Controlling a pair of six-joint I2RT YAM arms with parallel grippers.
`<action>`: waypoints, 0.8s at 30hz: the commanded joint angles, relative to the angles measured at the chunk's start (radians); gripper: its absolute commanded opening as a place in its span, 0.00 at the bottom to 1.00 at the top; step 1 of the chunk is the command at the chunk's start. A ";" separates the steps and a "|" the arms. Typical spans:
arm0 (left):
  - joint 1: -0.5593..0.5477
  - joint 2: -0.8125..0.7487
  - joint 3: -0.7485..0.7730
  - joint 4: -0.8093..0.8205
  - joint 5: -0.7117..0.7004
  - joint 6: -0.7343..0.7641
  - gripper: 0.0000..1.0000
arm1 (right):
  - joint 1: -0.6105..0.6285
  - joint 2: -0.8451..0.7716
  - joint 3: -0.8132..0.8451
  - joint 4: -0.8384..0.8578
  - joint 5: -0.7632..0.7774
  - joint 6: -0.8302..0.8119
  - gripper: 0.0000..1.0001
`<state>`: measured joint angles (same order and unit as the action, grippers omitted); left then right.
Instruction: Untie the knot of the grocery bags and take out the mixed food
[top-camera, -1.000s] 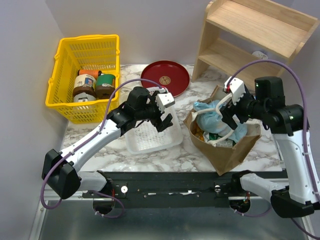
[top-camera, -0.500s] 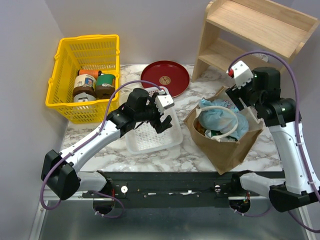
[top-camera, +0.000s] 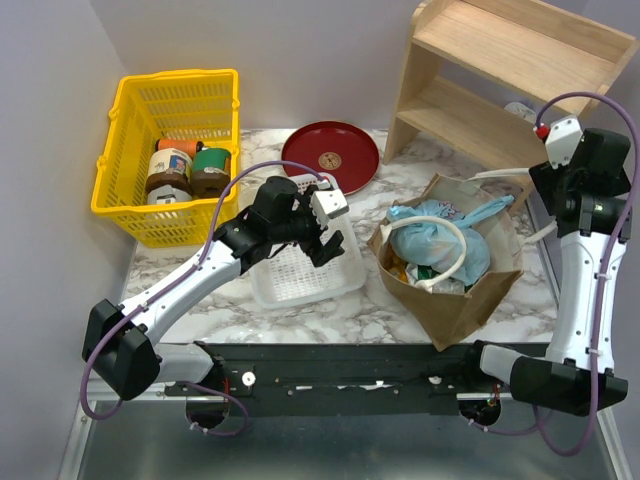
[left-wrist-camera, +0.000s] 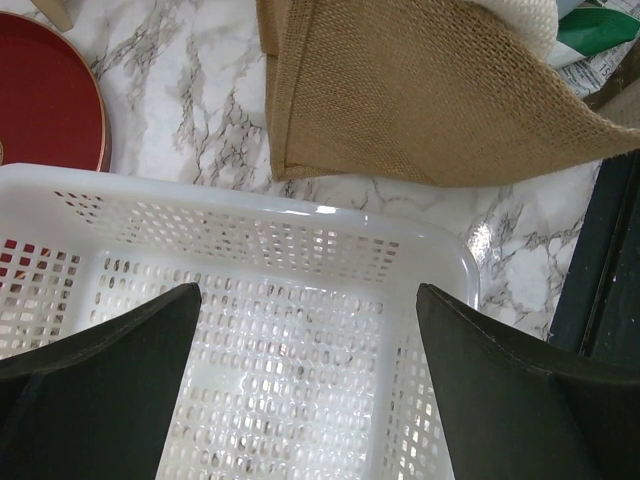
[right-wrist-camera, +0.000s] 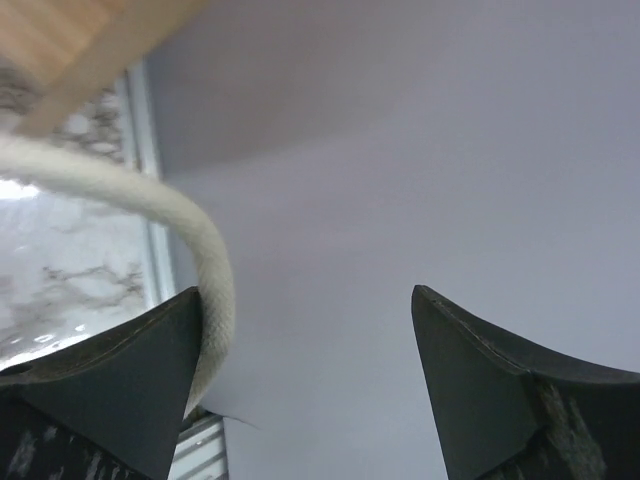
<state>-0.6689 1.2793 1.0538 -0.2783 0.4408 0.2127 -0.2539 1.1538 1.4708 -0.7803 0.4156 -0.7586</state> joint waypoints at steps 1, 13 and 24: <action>-0.001 -0.028 0.003 -0.015 -0.007 0.020 0.99 | -0.010 -0.011 0.184 -0.296 -0.347 0.063 0.92; -0.001 -0.018 0.032 -0.048 -0.013 0.022 0.99 | -0.005 -0.072 0.089 -0.496 -1.007 0.120 0.89; -0.001 -0.014 0.069 -0.116 -0.019 0.050 0.99 | 0.015 0.219 0.048 -0.482 -1.328 0.312 0.69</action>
<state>-0.6689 1.2701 1.0882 -0.3473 0.4381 0.2405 -0.2436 1.2793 1.5101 -1.2472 -0.7410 -0.5217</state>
